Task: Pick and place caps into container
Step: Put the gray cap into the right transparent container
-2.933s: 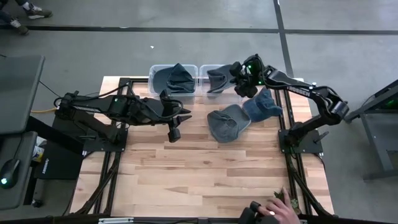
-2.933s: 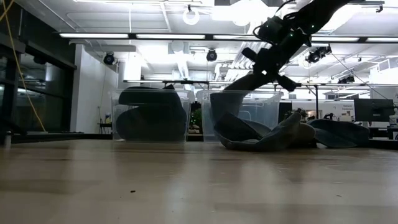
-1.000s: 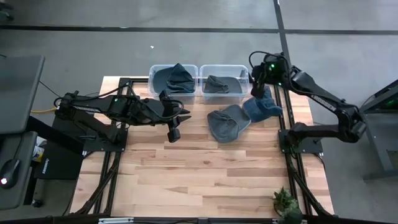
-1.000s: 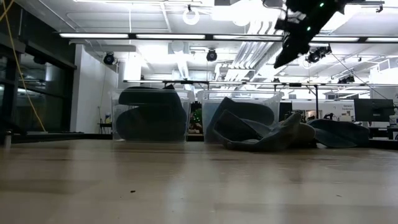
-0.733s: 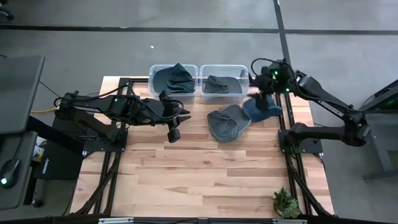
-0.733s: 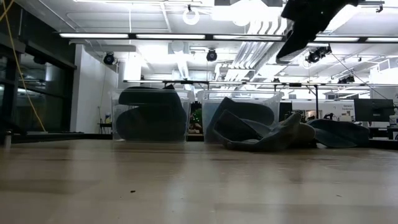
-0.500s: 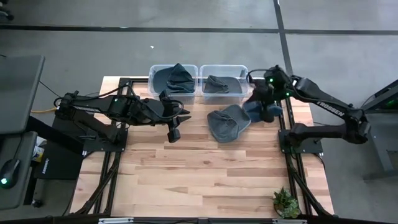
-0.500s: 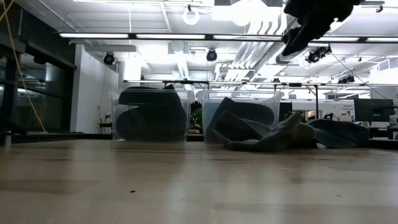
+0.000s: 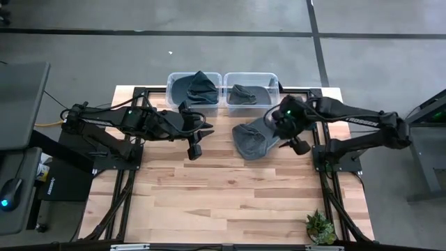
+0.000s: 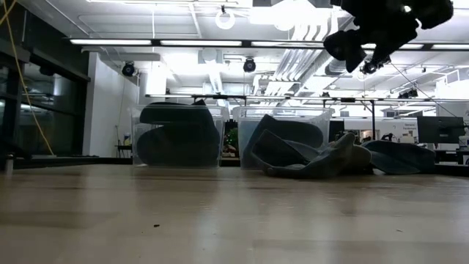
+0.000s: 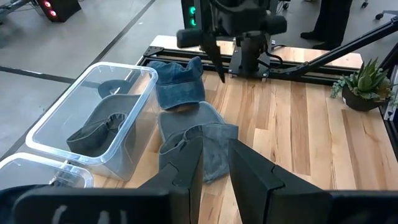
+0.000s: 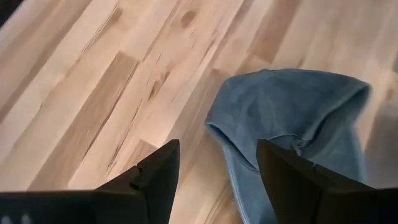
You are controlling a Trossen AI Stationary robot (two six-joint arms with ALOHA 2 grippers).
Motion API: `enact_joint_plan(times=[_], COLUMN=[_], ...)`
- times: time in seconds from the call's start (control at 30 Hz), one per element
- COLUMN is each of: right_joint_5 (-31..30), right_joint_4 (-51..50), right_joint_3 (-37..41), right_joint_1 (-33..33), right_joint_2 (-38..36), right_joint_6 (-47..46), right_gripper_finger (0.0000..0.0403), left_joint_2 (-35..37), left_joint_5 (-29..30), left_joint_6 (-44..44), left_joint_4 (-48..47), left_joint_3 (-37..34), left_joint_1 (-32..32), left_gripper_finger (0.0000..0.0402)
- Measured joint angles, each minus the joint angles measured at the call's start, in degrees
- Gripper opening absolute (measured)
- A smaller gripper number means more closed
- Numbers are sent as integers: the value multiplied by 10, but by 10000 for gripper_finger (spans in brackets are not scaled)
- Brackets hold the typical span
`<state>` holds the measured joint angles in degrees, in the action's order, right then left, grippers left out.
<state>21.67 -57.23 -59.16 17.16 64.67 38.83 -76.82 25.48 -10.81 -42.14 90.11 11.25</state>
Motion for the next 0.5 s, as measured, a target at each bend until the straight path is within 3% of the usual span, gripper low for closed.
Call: enact_joint_plan(times=[0.33,0.5], right_joint_5=[-78,-150], right_joint_4=[-4,-4], right_joint_3=[0,0], right_joint_1=[-103,-147], right_joint_2=[73,109], right_joint_6=[23,64], right_gripper_finger=[208,208], left_joint_2=[0,0], left_joint_5=[-1,-15], left_joint_6=[0,0], left_joint_4=[0,-7], left_joint_3=[0,0], left_joint_1=[0,0], left_gripper_finger=[74,74])
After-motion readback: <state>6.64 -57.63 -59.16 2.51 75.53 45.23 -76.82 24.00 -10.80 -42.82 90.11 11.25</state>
